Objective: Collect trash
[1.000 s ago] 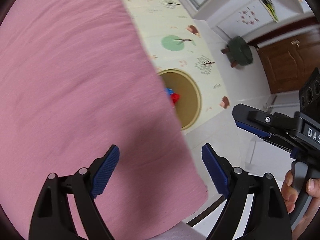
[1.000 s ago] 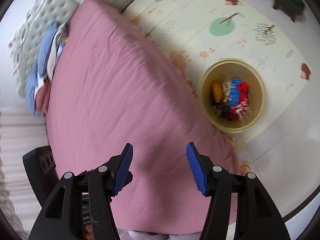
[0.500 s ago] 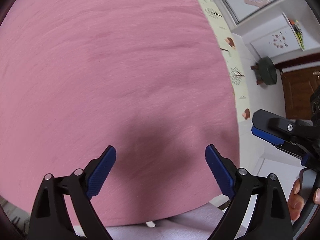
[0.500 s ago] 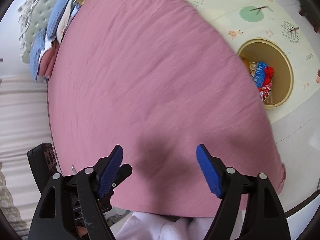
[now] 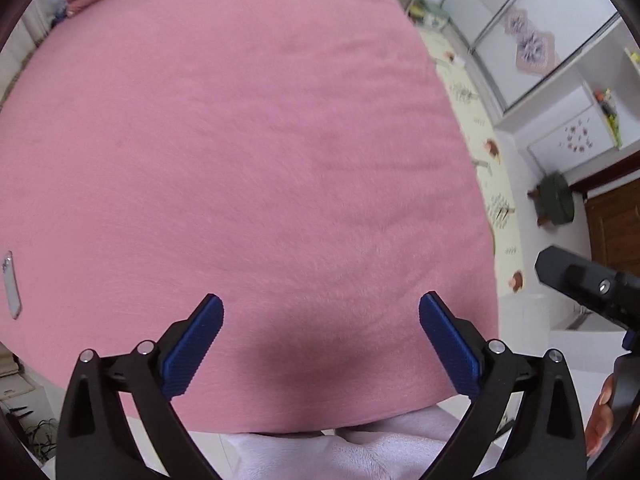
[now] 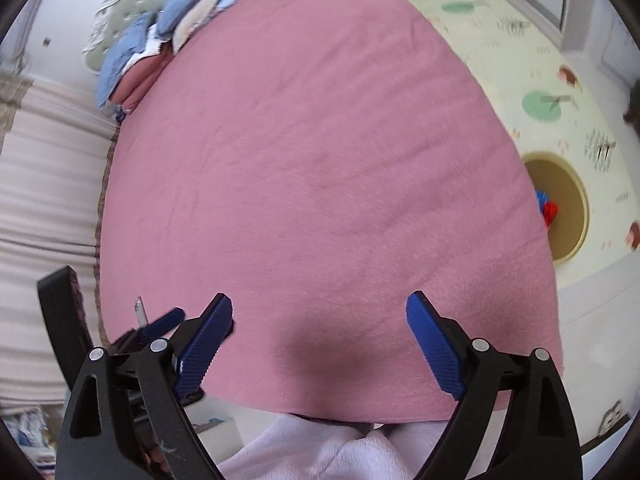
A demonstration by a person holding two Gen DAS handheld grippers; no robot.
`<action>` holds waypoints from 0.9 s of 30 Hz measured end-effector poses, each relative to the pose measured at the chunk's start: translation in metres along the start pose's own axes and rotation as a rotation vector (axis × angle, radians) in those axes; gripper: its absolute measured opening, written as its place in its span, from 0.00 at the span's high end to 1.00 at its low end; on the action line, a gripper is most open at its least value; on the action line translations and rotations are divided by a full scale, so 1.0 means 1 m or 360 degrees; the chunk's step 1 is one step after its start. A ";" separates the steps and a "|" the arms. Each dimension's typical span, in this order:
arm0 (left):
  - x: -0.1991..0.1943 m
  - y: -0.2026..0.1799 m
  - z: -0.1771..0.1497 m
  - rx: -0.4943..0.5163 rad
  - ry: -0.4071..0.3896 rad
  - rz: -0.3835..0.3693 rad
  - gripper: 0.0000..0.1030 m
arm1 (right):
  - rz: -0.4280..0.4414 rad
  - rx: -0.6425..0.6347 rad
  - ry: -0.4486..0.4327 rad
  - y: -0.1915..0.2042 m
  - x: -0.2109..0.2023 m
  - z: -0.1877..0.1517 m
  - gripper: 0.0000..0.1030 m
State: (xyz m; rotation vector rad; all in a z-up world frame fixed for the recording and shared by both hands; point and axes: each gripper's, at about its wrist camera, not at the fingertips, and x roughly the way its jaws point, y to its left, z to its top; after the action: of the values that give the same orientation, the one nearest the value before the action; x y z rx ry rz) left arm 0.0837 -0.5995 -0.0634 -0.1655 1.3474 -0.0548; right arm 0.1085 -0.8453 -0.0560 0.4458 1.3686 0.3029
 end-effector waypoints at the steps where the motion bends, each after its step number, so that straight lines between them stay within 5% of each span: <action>1: -0.013 0.003 0.001 0.0004 -0.0040 0.0010 0.04 | -0.0004 -0.0018 -0.0023 0.006 -0.007 0.000 0.16; 18: -0.193 0.027 0.019 -0.0124 -0.0541 0.0185 0.04 | -0.0047 -0.0371 -0.0569 0.107 -0.128 -0.006 0.09; 27: -0.219 0.035 0.012 -0.0219 -0.0682 0.0221 0.04 | 0.0100 -0.0416 -0.0601 0.112 -0.136 -0.008 0.09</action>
State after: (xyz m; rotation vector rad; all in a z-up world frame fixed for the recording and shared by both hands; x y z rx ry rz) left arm 0.0446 -0.5345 0.1452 -0.1875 0.9315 0.1821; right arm 0.0819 -0.8078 0.1144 0.3088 0.9331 0.4201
